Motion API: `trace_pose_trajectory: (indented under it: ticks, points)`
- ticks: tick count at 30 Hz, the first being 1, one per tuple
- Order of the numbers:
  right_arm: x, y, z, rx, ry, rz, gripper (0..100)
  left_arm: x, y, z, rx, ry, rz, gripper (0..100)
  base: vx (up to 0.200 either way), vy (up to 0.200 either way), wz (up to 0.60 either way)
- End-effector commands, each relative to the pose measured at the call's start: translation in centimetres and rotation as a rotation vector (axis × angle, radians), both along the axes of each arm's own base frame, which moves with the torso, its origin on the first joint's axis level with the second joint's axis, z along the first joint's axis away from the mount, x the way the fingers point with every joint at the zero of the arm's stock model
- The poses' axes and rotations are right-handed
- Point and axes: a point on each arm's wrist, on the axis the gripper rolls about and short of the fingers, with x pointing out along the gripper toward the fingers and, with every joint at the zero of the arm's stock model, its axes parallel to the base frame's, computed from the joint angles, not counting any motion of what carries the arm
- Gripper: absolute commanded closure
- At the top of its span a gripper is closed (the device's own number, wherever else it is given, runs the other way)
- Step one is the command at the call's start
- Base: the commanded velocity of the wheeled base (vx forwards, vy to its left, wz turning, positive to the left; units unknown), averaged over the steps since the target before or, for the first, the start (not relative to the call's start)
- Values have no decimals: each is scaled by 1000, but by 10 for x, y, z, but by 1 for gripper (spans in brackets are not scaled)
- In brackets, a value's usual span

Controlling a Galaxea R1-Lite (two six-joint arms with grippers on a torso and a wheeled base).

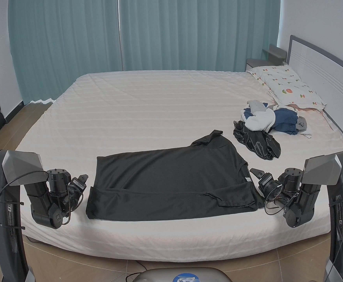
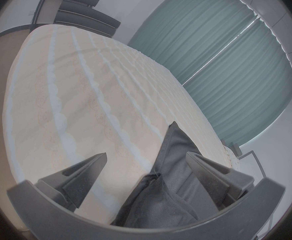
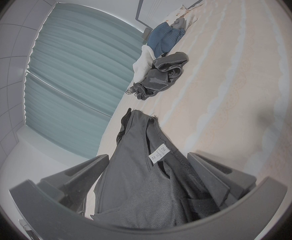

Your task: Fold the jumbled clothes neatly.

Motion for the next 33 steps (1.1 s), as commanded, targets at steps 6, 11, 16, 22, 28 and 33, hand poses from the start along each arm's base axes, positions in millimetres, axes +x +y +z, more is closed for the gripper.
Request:
trace_pose_trajectory:
  ticks: [6,11,16,22,28,33]
  points:
    - [1,-2,5,9,-21,-9,0,-1,2,3,-4,-4,5,0,0,0,0]
    - [4,-9,14,58,-42,-64,0,0,4,4,-3,-8,11,0,200,0,0]
    - [5,-11,15,87,-41,-89,0,1,4,5,-1,-14,10,0,200,0,0]
    - [5,-10,14,84,-38,-84,0,1,4,4,0,-14,8,0,200,0,0]
    - [5,-7,12,78,-33,-78,0,0,5,14,3,-38,13,0,67,0,0]
    - [4,-6,10,64,-31,-71,0,2,9,19,6,-52,17,0,0,0,0]
